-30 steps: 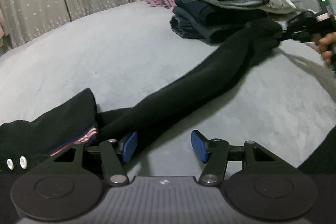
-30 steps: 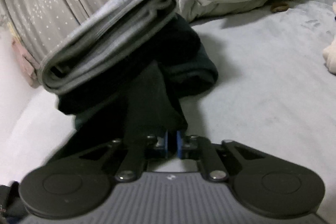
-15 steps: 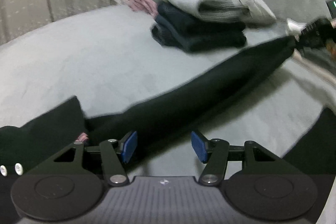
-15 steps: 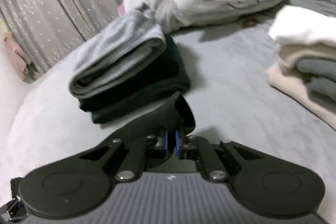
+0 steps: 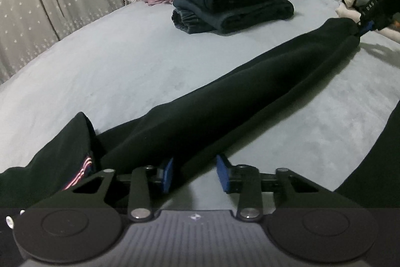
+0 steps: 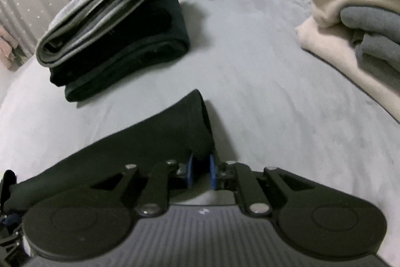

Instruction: Fold clothes

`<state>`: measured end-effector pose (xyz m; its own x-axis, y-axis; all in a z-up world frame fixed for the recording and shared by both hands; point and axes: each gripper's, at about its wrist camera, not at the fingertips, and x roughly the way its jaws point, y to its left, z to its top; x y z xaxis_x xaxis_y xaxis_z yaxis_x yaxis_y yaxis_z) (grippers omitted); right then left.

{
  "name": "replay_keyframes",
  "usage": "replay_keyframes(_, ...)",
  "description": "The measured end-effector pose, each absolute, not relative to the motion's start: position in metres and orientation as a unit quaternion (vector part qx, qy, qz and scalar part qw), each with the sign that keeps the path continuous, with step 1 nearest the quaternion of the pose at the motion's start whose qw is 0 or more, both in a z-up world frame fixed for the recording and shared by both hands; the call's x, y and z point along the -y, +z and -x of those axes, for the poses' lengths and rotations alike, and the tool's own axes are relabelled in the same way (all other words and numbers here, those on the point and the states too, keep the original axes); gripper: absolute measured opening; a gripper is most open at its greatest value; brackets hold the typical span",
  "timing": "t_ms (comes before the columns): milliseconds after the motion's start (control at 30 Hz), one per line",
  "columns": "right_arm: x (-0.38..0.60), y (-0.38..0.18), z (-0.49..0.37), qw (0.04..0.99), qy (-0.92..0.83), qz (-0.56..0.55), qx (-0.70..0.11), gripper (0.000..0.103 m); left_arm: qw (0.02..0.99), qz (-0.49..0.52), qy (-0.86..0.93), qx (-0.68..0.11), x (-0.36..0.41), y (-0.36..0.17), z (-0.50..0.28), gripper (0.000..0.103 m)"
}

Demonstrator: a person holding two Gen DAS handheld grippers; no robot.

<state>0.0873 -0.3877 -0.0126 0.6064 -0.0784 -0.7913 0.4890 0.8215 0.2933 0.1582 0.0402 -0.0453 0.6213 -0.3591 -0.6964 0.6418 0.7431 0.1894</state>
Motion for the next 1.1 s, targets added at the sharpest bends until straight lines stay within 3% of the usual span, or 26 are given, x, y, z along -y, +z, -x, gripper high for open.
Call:
replay_keyframes(67, 0.389, -0.015, -0.088, 0.861, -0.164, -0.252, -0.411, 0.014, 0.876, -0.21, -0.286, -0.326, -0.043, -0.044, -0.16, 0.005)
replay_keyframes(367, 0.382, 0.008, -0.085, 0.87, -0.164, -0.222, -0.409, 0.011, 0.865, -0.195, -0.326, -0.327, -0.059, -0.022, -0.14, 0.005)
replay_keyframes(600, 0.375, 0.0, -0.086, 0.851, -0.164, -0.166, -0.47, 0.01, 0.821, -0.212, -0.362, -0.388, -0.06, -0.033, -0.136, 0.005)
replay_keyframes(667, 0.371, -0.011, -0.09, 0.84, -0.165, -0.137, -0.498, 0.015, 0.817, -0.204, -0.366, -0.396, -0.062, -0.031, -0.138, 0.008)
replay_keyframes(767, 0.374, -0.01, -0.089, 0.842, -0.166, -0.133, -0.496, 0.038, 0.812, -0.187, -0.376, -0.406, -0.066, -0.021, -0.143, 0.014)
replay_keyframes(833, 0.379, -0.003, -0.087, 0.851, -0.169, -0.138, -0.479, 0.052, 0.81, -0.171, -0.39, -0.402, -0.07, -0.011, -0.144, 0.03)
replay_keyframes(867, 0.383, -0.001, -0.085, 0.855, -0.169, -0.143, -0.469, 0.053, 0.812, -0.162, -0.398, -0.395, -0.073, -0.005, -0.144, 0.037)
replay_keyframes(1100, 0.409, 0.001, -0.095, 0.878, -0.138, -0.233, -0.395, 0.061, 0.855, -0.112, -0.353, -0.364, -0.084, 0.013, -0.173, 0.049)
